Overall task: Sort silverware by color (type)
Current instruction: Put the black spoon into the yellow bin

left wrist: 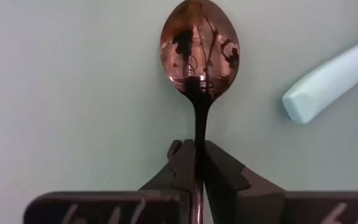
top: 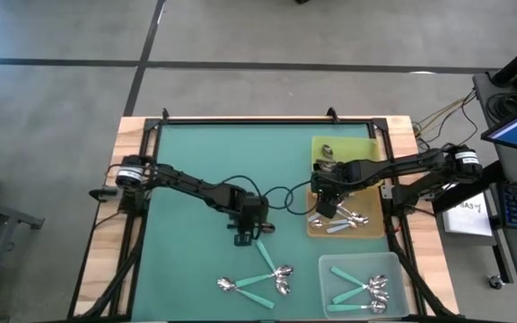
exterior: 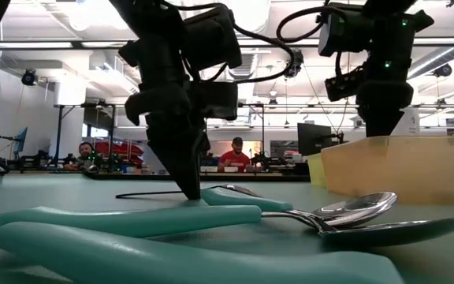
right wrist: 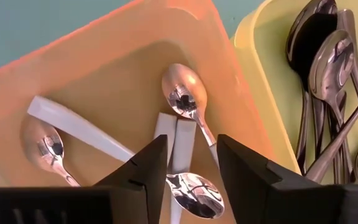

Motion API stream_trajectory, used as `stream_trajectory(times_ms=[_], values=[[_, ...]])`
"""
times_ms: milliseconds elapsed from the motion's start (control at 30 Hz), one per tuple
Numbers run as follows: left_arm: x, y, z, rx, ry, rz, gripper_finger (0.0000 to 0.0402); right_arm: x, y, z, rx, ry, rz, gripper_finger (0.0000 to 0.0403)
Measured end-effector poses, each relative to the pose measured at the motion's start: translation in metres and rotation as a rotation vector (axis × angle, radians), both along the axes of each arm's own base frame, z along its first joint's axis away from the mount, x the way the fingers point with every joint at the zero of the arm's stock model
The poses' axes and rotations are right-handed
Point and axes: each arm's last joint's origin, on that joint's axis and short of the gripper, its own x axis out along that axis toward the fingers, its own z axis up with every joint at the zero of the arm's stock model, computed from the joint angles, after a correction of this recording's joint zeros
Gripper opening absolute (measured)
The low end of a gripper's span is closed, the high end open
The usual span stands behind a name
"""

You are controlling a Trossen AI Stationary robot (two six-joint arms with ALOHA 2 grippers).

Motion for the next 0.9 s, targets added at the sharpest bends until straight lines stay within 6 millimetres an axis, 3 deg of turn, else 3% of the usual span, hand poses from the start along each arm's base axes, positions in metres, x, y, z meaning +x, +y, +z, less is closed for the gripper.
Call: stream_trajectory(times_ms=[233,433,533,700,900], values=[[-0.016,0.008,0.016,0.073,-0.072,0.094,0.0003,0.0,0.0,0.0,0.016,-0.008,-0.055,0.012],[-0.059,0.029,0.033,0.064,-0.283,0.316,0.0001,0.001,0.0,0.001,0.027,-0.027,-0.107,0.0112],[-0.081,0.041,0.036,0.026,-0.392,0.478,0.0001,0.009,-0.001,0.002,0.041,-0.117,-0.163,0.0111],[-0.097,0.06,0.056,-0.017,-0.691,0.804,0.0001,0.04,-0.004,0.019,0.096,-0.505,-0.273,0.0113],[-0.089,0.073,0.083,-0.094,-0.922,0.886,0.0,0.077,-0.01,0.061,0.109,-1.127,-0.345,0.0109]])
